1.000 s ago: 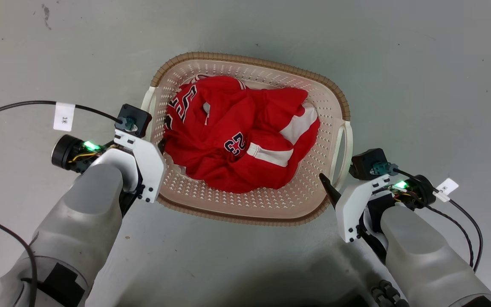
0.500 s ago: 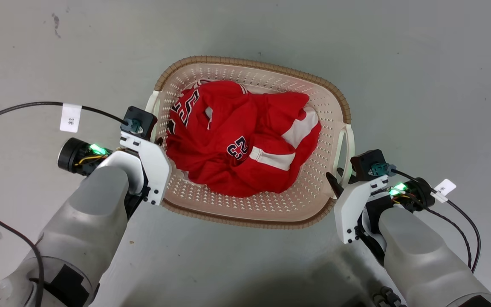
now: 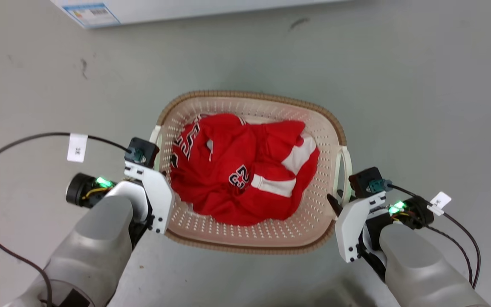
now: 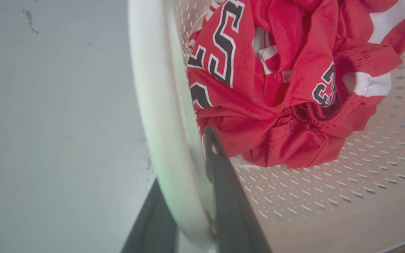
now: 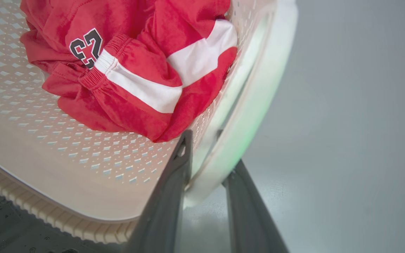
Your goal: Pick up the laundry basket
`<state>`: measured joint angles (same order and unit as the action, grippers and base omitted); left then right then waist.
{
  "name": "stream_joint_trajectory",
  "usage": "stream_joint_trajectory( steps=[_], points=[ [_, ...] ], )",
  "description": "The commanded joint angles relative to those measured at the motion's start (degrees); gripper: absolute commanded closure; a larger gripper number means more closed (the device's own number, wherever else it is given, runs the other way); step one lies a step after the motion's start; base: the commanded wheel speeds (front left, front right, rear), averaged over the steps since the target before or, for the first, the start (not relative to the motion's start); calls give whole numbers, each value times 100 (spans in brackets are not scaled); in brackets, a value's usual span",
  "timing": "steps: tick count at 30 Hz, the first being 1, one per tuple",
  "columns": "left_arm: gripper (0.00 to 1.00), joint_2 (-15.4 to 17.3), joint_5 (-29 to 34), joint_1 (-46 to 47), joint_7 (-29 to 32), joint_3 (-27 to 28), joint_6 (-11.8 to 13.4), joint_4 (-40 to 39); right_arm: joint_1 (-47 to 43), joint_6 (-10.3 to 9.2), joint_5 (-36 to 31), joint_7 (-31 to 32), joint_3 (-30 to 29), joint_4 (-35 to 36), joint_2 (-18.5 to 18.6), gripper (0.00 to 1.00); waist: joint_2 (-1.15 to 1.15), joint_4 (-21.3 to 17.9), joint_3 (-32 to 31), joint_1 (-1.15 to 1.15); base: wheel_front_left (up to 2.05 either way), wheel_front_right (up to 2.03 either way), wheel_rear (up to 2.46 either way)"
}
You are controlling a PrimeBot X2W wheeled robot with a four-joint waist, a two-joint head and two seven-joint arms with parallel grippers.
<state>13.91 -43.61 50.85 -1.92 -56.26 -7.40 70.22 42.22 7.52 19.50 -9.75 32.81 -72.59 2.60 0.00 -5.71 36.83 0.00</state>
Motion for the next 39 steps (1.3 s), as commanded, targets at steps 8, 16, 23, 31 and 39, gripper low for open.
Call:
stream_joint_trajectory(
  steps=[8,16,23,31,39],
  points=[
    [100,-25,-362,-469,109,-171,-5,-57,-209,-6,35,164,26,-84,50,100,0,113,-776,0,0,0,0],
    [100,-26,-696,-904,327,-356,-6,-122,-408,-7,55,454,113,-108,50,100,0,169,-1428,0,0,0,0],
    [100,5,-953,-1184,630,-527,-10,-238,-592,-7,107,721,254,-115,50,100,0,195,-1966,0,0,0,0],
    [100,131,-1282,-1385,1037,-762,-10,-430,-690,-8,285,1098,566,-119,51,100,0,219,-2599,0,0,0,0],
    [100,220,-1611,-1563,1359,-942,-10,-542,-746,-8,538,1522,894,-94,117,100,0,284,-3063,0,0,0,0]
  ],
)
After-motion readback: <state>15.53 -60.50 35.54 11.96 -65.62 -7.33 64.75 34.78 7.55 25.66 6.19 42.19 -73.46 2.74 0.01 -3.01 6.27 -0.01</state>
